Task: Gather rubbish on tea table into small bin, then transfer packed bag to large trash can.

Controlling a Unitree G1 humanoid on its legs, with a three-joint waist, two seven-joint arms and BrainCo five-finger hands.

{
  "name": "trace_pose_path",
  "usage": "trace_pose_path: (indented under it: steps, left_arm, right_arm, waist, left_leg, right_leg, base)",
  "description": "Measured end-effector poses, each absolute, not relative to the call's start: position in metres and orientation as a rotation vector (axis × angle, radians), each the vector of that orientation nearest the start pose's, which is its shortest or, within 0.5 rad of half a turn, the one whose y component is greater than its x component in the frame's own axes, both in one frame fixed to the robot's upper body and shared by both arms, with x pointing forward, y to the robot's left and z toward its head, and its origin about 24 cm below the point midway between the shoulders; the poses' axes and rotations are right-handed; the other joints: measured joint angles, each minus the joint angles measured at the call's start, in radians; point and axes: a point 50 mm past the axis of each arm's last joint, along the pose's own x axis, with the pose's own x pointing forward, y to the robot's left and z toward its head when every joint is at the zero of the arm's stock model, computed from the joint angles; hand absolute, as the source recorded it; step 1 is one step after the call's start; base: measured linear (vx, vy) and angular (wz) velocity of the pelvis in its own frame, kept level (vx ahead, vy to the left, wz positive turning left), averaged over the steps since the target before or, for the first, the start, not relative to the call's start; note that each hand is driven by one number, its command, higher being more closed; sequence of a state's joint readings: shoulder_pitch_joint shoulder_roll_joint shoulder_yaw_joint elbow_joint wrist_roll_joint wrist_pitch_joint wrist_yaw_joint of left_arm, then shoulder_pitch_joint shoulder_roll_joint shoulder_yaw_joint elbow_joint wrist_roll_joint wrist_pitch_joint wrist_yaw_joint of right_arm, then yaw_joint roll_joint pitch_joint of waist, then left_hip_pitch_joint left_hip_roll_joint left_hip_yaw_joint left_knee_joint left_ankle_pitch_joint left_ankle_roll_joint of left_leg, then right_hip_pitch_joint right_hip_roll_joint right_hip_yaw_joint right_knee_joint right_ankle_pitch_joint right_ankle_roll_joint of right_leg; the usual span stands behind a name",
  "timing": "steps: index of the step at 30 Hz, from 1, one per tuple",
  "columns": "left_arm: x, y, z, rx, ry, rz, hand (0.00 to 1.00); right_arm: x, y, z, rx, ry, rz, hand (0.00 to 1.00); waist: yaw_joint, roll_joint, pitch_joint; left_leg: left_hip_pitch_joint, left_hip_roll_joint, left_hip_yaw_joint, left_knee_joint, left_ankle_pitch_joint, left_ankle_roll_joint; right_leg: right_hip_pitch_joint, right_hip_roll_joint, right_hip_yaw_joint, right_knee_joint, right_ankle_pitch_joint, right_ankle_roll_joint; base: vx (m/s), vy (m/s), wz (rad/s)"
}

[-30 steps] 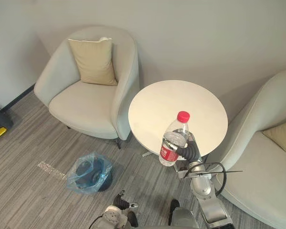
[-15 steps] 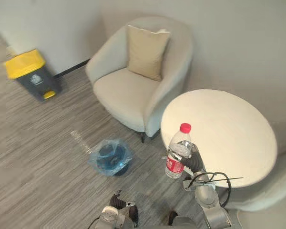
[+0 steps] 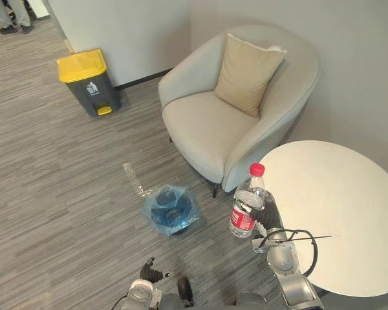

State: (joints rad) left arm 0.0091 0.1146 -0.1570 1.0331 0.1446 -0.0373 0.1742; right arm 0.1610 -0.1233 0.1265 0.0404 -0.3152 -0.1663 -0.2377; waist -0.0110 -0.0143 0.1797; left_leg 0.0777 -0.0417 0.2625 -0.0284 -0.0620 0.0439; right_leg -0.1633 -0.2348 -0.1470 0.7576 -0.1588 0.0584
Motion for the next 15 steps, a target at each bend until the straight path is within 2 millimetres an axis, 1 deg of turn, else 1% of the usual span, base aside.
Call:
trace_pose_path:
  steps: [1,2,3,4,5,6,7,8,9,10,11,12,13,14,15]
  left_arm:
    - [0.130,0.181,-0.151,0.396,0.977,-0.005,0.00]
    - [0.130,0.181,-0.151,0.394,0.976,0.000,0.00]
    - [0.131,0.181,-0.151,0.394,0.976,0.001,0.00]
    - [0.131,0.180,-0.151,0.395,0.975,-0.003,0.00]
    - [0.131,0.180,-0.151,0.393,0.975,-0.001,0.00]
    - [0.131,0.180,-0.151,0.394,0.975,-0.001,0.00]
    - [0.130,0.181,-0.151,0.395,0.979,0.000,0.00]
    - [0.129,0.183,-0.152,0.386,0.985,0.018,0.00]
    - [0.130,0.179,-0.152,0.371,0.984,0.020,0.00]
    - [0.129,0.175,-0.153,0.360,0.987,0.016,0.00]
    - [0.129,0.173,-0.153,0.360,0.986,0.012,0.00]
    - [0.129,0.171,-0.153,0.361,0.984,0.003,0.00]
    - [0.131,0.171,-0.152,0.353,0.978,0.009,0.00]
    - [0.132,0.171,-0.152,0.352,0.974,0.011,0.00]
    - [0.135,0.170,-0.150,0.350,0.958,0.012,0.00]
  right_arm:
    - [0.216,-0.156,0.014,-0.417,-0.022,-0.074,1.00]
    - [0.217,-0.156,0.012,-0.418,-0.016,-0.071,1.00]
    - [0.218,-0.156,0.011,-0.419,-0.012,-0.070,1.00]
    - [0.219,-0.156,0.008,-0.421,0.000,-0.067,1.00]
    - [0.218,-0.156,0.005,-0.423,0.013,-0.065,1.00]
    - [0.218,-0.156,0.005,-0.422,0.015,-0.066,1.00]
    - [0.215,-0.157,0.003,-0.423,0.023,-0.071,1.00]
    - [0.214,-0.158,0.001,-0.426,0.034,-0.068,1.00]
    - [0.214,-0.159,0.001,-0.432,0.037,-0.066,1.00]
    - [0.214,-0.161,0.001,-0.449,0.035,-0.058,1.00]
    - [0.215,-0.161,0.002,-0.455,0.032,-0.055,1.00]
    - [0.216,-0.161,0.003,-0.454,0.027,-0.056,1.00]
    - [0.214,-0.162,0.002,-0.453,0.032,-0.062,1.00]
    - [0.213,-0.162,0.001,-0.453,0.034,-0.063,1.00]
    - [0.212,-0.163,0.001,-0.455,0.035,-0.067,1.00]
  waist:
    - [-0.008,-0.001,0.000]
    - [-0.009,0.005,0.004]
    - [-0.009,0.007,0.004]
    - [-0.011,0.013,0.008]
    - [-0.011,0.013,0.007]
    - [-0.011,0.010,0.007]
    - [-0.013,-0.012,-0.001]
    - [-0.010,-0.017,-0.003]
    - [-0.004,0.003,-0.005]
    - [0.009,0.029,-0.014]
    - [0.011,0.039,-0.015]
    - [0.010,0.057,-0.014]
    - [0.011,0.058,-0.011]
    - [0.011,0.058,-0.010]
    - [0.015,0.043,0.000]
  left_leg:
    - [0.002,0.011,-0.021,0.017,-0.006,0.014]
    - [0.011,0.026,-0.035,0.018,0.000,0.007]
    - [0.012,0.031,-0.039,0.020,0.000,0.007]
    - [0.010,0.045,-0.075,0.033,0.001,0.005]
    - [0.008,0.048,-0.104,0.039,0.003,0.000]
    - [0.005,0.043,-0.119,0.045,0.001,-0.004]
    - [0.011,0.021,-0.156,0.052,-0.013,-0.025]
    - [0.025,0.006,-0.181,0.056,-0.038,-0.045]
    - [0.020,0.019,-0.185,0.068,-0.044,-0.055]
    - [-0.010,0.043,-0.188,0.113,-0.076,-0.067]
    - [-0.018,0.052,-0.188,0.128,-0.086,-0.073]
    - [-0.045,0.075,-0.186,0.191,-0.110,-0.091]
    - [-0.069,0.090,-0.169,0.266,-0.122,-0.108]
    - [-0.078,0.095,-0.160,0.295,-0.125,-0.113]
    - [-0.101,0.107,-0.144,0.368,-0.128,-0.118]
  right_leg:
    - [-0.024,0.031,0.027,0.001,-0.058,0.005]
    - [-0.042,0.072,0.042,-0.060,-0.097,0.010]
    - [-0.048,0.086,0.048,-0.088,-0.101,0.012]
    - [-0.047,0.131,0.068,-0.225,-0.097,0.016]
    - [-0.041,0.162,0.104,-0.361,-0.061,0.021]
    - [-0.030,0.169,0.119,-0.423,-0.022,0.011]
    - [-0.022,0.155,0.133,-0.496,0.086,-0.015]
    - [-0.006,0.133,0.119,-0.506,0.106,-0.012]
    - [0.003,0.140,0.109,-0.511,0.108,-0.013]
    - [0.024,0.156,0.090,-0.551,0.109,-0.017]
    - [0.031,0.162,0.080,-0.562,0.110,-0.019]
    - [0.055,0.173,0.053,-0.584,0.110,-0.028]
    - [0.080,0.179,0.036,-0.589,0.100,-0.042]
    - [0.088,0.179,0.028,-0.590,0.096,-0.045]
    - [0.110,0.182,0.015,-0.591,0.086,-0.051]
  base:
    - [0.21,-0.016,0.50]
    - [0.25,-0.029,0.49]
    - [0.20,-0.061,0.56]
    - [0.19,-0.101,0.65]
    - [0.19,-0.118,0.79]
    - [0.21,-0.148,0.95]
    - [0.25,-0.183,1.03]
    - [0.26,-0.180,0.88]
    - [0.24,-0.151,0.54]
    - [0.14,-0.064,0.19]
    - [0.20,-0.105,0.34]
    - [0.17,-0.116,0.44]
    - [0.19,-0.143,0.47]
    - [0.11,-0.120,0.42]
    - [0.08,-0.103,0.21]
